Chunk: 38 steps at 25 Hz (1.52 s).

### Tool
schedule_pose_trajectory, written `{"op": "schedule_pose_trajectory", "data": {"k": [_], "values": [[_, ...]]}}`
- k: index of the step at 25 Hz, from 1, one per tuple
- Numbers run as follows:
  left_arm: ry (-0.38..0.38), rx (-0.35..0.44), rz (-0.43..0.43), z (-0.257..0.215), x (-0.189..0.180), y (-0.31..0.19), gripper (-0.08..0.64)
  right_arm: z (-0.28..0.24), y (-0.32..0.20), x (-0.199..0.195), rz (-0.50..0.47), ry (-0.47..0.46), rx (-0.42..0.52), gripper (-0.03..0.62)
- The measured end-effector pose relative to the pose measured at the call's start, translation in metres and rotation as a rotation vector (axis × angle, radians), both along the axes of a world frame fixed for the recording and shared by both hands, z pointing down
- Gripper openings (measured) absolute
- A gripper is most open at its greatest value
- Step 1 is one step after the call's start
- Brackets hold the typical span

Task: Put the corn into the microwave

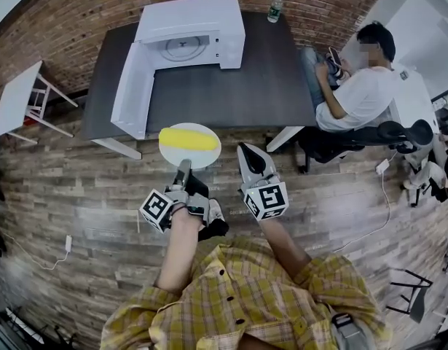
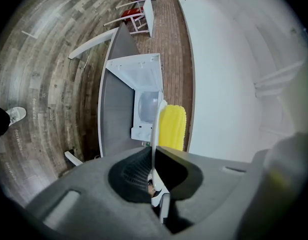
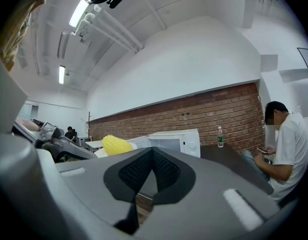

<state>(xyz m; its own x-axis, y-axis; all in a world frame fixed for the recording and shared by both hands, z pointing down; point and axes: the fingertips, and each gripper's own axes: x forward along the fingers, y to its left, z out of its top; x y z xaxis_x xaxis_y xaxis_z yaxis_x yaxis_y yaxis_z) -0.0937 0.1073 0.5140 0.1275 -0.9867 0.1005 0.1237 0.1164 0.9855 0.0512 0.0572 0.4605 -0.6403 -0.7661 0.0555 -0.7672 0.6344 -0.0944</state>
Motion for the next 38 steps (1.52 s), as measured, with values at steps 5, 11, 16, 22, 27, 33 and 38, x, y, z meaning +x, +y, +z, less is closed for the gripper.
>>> {"op": "schedule_pose_trajectory", "data": {"k": [5, 11, 16, 22, 27, 33, 38], "values": [[0.003, -0.004, 0.017, -0.002, -0.019, -0.029, 0.017, -0.004, -0.026, -0.015, 0.021, -0.003, -0.006, 0.003], [-0.003, -0.005, 0.048, 0.000, -0.035, -0.056, 0.017, -0.007, -0.051, -0.032, 0.046, 0.006, 0.002, 0.003], [-0.005, 0.002, 0.061, -0.001, -0.044, -0.067, 0.017, -0.011, -0.060, -0.041, 0.060, 0.014, 0.010, 0.003], [-0.020, 0.000, 0.079, -0.001, -0.049, -0.084, 0.017, -0.013, -0.074, -0.045, 0.077, 0.027, 0.013, 0.003], [-0.001, -0.001, 0.067, -0.001, -0.053, -0.097, 0.017, -0.010, -0.087, -0.051, 0.070, 0.025, 0.006, 0.003], [-0.013, -0.009, 0.051, 0.006, -0.058, -0.121, 0.017, -0.004, -0.114, -0.055, 0.054, 0.013, 0.000, 0.003], [-0.034, -0.021, 0.040, 0.008, -0.064, -0.148, 0.017, -0.007, -0.144, -0.065, 0.026, 0.007, 0.009, 0.003]]}}
